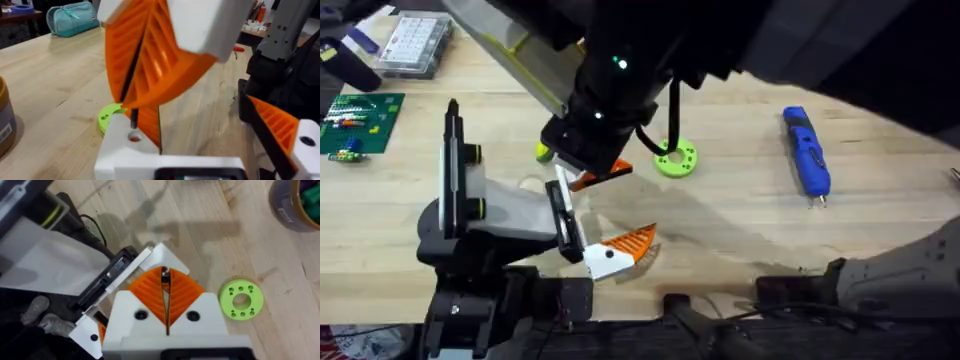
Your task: Pick up the gripper from the table and insert it into the empty holder that is missing its gripper. Then pick up a screw, insert it into the mounting hole, and use the screwdriver to tighten it. Finally, clean up the table by picking up the vegetable and placing it into the bucket.
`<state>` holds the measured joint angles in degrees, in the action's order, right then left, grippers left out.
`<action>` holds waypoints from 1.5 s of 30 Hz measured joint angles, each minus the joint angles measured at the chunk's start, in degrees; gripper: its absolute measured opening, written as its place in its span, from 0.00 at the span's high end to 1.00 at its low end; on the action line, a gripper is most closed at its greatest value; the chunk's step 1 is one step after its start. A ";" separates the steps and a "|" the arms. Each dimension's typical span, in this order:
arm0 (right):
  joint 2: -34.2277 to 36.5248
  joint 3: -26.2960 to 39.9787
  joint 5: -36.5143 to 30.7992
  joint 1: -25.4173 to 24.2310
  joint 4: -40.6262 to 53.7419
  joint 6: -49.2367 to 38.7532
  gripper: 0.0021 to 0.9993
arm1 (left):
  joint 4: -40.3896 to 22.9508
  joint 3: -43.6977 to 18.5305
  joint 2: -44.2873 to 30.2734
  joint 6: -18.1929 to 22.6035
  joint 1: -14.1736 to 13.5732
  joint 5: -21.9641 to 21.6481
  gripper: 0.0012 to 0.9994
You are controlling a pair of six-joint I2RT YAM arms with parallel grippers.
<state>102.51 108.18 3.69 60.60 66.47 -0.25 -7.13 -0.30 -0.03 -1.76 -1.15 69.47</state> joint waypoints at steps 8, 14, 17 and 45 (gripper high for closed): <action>-0.02 0.00 0.02 0.00 -0.01 0.00 1.00 | -0.01 0.00 0.00 0.00 0.00 0.00 0.01; 0.01 0.00 0.02 0.00 -0.01 0.26 1.00 | 0.00 0.00 0.00 0.00 0.00 0.00 0.01; -0.02 0.00 0.02 0.00 -0.08 0.29 1.00 | 0.00 0.00 0.00 0.00 0.00 0.00 0.01; 0.13 0.00 0.43 0.00 0.11 1.77 1.00 | 0.02 0.00 0.00 0.00 0.00 0.00 0.01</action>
<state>102.64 108.18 4.12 60.60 66.57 1.52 -7.11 -0.30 -0.03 -1.76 -1.15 69.47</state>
